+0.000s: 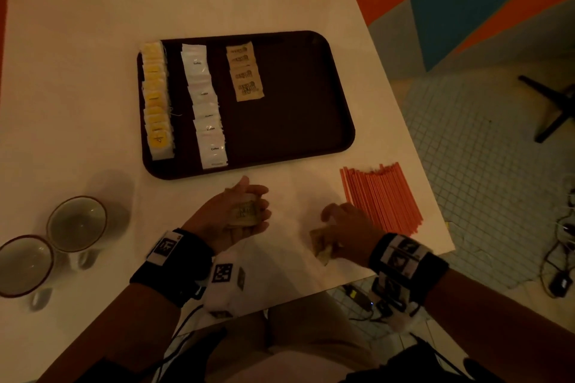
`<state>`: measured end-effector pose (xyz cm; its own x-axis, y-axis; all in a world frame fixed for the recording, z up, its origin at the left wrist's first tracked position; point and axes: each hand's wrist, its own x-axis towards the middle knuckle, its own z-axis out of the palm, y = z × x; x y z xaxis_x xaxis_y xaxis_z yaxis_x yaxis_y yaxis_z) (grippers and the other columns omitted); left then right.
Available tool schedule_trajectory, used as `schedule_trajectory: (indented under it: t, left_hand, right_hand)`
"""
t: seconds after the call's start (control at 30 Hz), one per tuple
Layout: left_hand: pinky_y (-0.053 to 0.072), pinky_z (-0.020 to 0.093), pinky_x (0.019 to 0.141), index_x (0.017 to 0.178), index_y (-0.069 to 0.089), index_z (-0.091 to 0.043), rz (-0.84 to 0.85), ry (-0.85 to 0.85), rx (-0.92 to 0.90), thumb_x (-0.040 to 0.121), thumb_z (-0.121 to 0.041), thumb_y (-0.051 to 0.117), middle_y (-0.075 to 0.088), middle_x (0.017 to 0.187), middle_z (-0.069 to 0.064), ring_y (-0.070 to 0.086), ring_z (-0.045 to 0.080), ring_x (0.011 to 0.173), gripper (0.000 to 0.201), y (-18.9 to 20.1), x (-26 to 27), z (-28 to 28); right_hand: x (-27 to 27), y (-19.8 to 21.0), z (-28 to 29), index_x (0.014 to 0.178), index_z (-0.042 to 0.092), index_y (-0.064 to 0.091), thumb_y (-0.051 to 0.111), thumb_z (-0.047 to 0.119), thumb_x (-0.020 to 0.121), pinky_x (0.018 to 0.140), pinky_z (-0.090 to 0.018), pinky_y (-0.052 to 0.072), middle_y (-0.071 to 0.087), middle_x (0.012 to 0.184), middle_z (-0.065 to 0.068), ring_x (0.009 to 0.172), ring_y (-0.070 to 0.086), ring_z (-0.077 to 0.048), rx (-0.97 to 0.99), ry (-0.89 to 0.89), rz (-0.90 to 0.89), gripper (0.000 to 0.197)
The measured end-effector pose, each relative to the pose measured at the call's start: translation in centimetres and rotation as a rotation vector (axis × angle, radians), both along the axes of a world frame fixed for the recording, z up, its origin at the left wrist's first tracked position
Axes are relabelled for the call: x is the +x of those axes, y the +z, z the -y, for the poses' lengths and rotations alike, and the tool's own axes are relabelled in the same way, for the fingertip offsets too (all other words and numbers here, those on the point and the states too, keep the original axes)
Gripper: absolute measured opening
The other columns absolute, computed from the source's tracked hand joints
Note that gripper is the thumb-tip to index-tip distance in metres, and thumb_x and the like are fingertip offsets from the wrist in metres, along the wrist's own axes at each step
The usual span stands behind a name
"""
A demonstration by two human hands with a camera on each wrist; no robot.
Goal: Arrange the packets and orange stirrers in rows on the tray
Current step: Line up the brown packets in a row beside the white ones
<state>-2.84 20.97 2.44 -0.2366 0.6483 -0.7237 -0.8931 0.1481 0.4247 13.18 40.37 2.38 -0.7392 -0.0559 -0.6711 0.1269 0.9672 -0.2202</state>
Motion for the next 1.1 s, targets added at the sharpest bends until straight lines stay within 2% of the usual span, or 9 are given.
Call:
schedule_trajectory:
  t: [0.1,0.27,0.43,0.57,0.63,0.73,0.8,0.93,1.1]
  left_hand:
    - [0.058,0.033,0.065,0.095,0.065,-0.013,0.061,0.013,0.037,0.076,-0.061,0.037,0.067,0.076,0.008,0.066,0.021,0.068,0.059,0.0,-0.2,-0.1]
    - [0.057,0.039,0.079,0.096,0.065,-0.015,-0.079,-0.029,-0.053,0.073,-0.057,0.045,0.066,0.085,0.008,0.068,0.024,0.086,0.052,0.0,0.0,-0.1]
    - [0.056,0.038,0.082,0.114,0.060,-0.019,-0.032,-0.172,0.045,0.079,-0.064,0.029,0.068,0.111,0.009,0.065,0.025,0.103,0.064,1.5,1.4,-1.7]
    - [0.057,0.039,0.080,0.101,0.070,-0.021,0.124,-0.003,0.119,0.075,-0.062,0.036,0.071,0.107,0.007,0.068,0.023,0.096,0.060,2.1,1.5,-1.9]
    - [0.056,0.041,0.081,0.104,0.067,-0.020,0.142,0.045,0.114,0.072,-0.064,0.039,0.071,0.105,0.010,0.069,0.024,0.094,0.062,1.9,1.2,-1.5]
    - [0.055,0.042,0.080,0.109,0.063,-0.021,0.142,0.047,0.085,0.073,-0.070,0.032,0.071,0.103,0.010,0.068,0.025,0.092,0.068,1.9,0.7,-1.2]
    - [0.054,0.042,0.081,0.111,0.062,-0.024,0.108,0.055,0.080,0.075,-0.073,0.025,0.070,0.104,0.009,0.066,0.025,0.093,0.071,2.1,0.3,-1.0]
    - [0.055,0.040,0.079,0.106,0.064,-0.027,0.060,0.091,0.087,0.075,-0.070,0.029,0.067,0.100,0.009,0.065,0.022,0.087,0.063,2.9,-0.3,-0.9]
    - [0.057,0.037,0.074,0.109,0.063,-0.025,0.032,0.099,0.140,0.068,-0.077,0.025,0.070,0.098,0.008,0.066,0.022,0.086,0.077,4.1,-1.2,-1.3]
  right_hand:
    - [-0.4,-1.2,1.2,0.108,0.026,0.062,0.061,0.026,0.083,0.092,-0.035,0.034,0.046,0.120,-0.005,0.115,0.037,-0.027,-0.087,-0.030,-0.047,0.025]
    - [-3.8,2.1,1.4,0.099,0.010,0.069,0.068,0.012,0.078,0.086,-0.029,0.047,0.059,0.109,-0.010,0.097,0.057,-0.022,-0.428,-0.196,-0.158,0.021]
    - [-8.5,6.3,3.4,0.101,0.011,0.068,0.065,0.014,0.081,0.078,-0.015,0.039,0.063,0.109,-0.007,0.091,0.051,-0.010,-0.600,-0.145,-0.218,0.021]
    - [-9.9,6.1,3.6,0.104,0.015,0.065,0.057,0.023,0.088,0.094,-0.035,0.038,0.052,0.116,-0.004,0.104,0.041,-0.017,-0.511,-0.079,-0.230,0.020]
    - [-9.8,6.0,3.4,0.107,0.015,0.063,0.053,0.024,0.090,0.097,-0.034,0.036,0.045,0.122,0.000,0.112,0.036,-0.019,-0.517,-0.144,-0.243,0.022]
    - [-9.7,6.1,2.9,0.105,0.015,0.064,0.052,0.021,0.091,0.085,-0.018,0.036,0.045,0.111,0.007,0.106,0.040,-0.012,-0.607,-0.300,-0.305,0.020]
    - [-9.7,6.2,2.7,0.098,0.019,0.065,0.057,0.018,0.088,0.076,-0.018,0.043,0.052,0.096,0.011,0.089,0.052,-0.007,-0.689,-0.431,-0.364,0.013]
    - [-9.2,6.0,2.6,0.082,0.031,0.062,0.070,0.014,0.077,0.067,-0.024,0.045,0.061,0.085,0.014,0.080,0.056,-0.014,-0.717,-0.621,-0.627,0.019]
    - [-8.1,5.6,2.9,0.078,0.007,0.064,0.069,0.006,0.076,0.073,-0.020,0.050,0.065,0.089,-0.010,0.087,0.057,-0.015,-0.605,-0.219,-1.145,0.006]
